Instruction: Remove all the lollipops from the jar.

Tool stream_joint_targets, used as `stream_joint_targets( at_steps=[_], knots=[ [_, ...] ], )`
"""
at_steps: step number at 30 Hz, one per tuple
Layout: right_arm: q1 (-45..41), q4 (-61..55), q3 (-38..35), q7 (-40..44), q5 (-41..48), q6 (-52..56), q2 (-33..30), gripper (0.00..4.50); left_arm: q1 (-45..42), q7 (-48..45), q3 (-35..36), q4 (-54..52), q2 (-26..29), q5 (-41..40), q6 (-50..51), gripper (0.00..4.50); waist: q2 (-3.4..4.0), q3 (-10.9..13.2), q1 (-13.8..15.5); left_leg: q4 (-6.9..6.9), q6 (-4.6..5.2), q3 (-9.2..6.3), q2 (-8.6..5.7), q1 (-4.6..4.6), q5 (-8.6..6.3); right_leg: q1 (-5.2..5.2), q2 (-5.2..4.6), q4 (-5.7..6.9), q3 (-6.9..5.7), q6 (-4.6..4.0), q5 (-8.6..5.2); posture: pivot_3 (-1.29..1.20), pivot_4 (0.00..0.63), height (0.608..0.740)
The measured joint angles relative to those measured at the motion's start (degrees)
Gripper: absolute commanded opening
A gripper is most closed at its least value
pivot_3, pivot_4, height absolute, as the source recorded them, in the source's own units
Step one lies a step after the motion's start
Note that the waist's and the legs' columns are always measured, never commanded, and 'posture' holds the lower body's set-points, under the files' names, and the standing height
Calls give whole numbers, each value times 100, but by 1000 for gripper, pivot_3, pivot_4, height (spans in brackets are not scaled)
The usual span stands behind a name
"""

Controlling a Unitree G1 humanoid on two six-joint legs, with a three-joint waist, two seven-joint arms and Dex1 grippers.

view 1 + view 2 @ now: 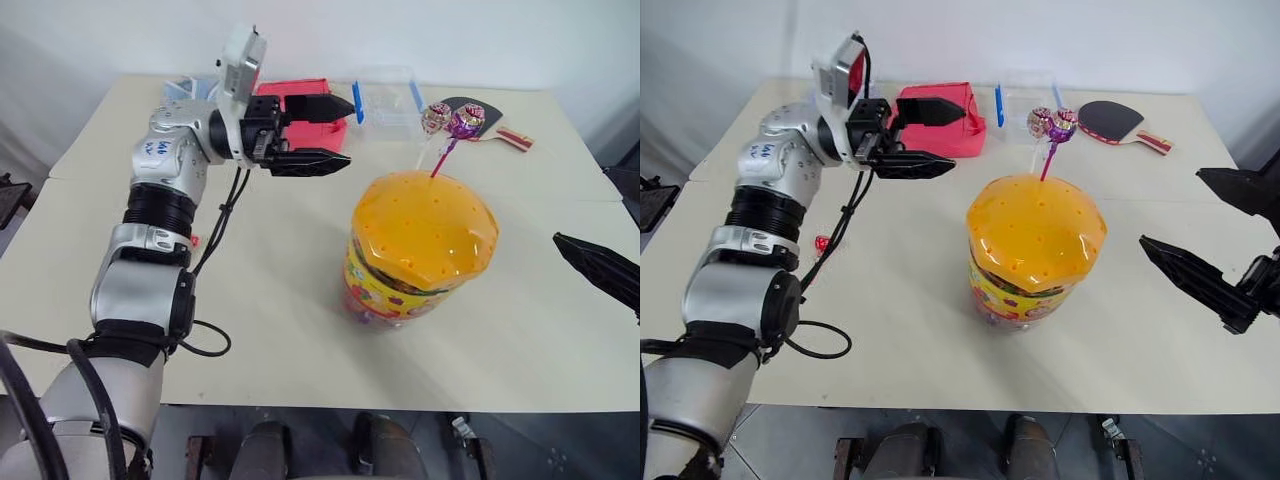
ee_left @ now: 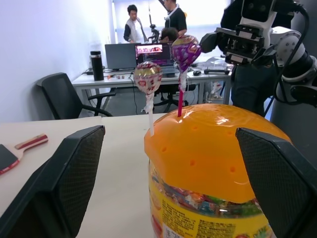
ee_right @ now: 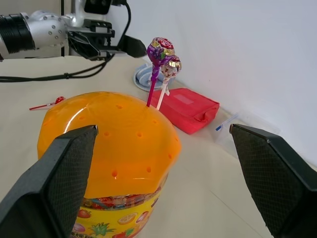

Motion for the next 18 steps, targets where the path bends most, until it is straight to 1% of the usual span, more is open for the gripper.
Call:
stream_joint_targets(
  at_steps=[9, 13, 16, 18],
  knots=[
    [-16, -16, 57, -103, 0, -106, 24, 4500, -560, 34, -35, 624, -643, 558, -44, 4487, 0, 0, -10, -1, 1, 0, 0, 0, -1, 0, 0, -2, -1, 1, 1, 0, 150, 740],
    [-8, -45, 72, -160, 1, -114, 89, 4500, -719, 265, -58, 1011, -990, 850, -145, 4487, 0, 0, -10, -1, 3, 0, -1, -1, -2, 0, 0, -4, 0, 1, 1, 0, 150, 740],
    [3, -83, 71, -228, 31, -117, 118, 4500, -834, 478, 57, 1264, -1159, 898, -184, 4487, 0, 0, -11, -1, 4, 0, 0, -1, -2, -1, 0, -5, 0, 1, 1, 0, 150, 740],
    [23, -197, 72, -275, 63, -117, 151, 4500, -966, 654, 124, 1343, -1280, 937, -225, 4085, 0, 0, -7, -1, 4, 0, 0, -2, -2, -1, 0, -5, 0, 1, 1, 0, 150, 740]
  ],
)
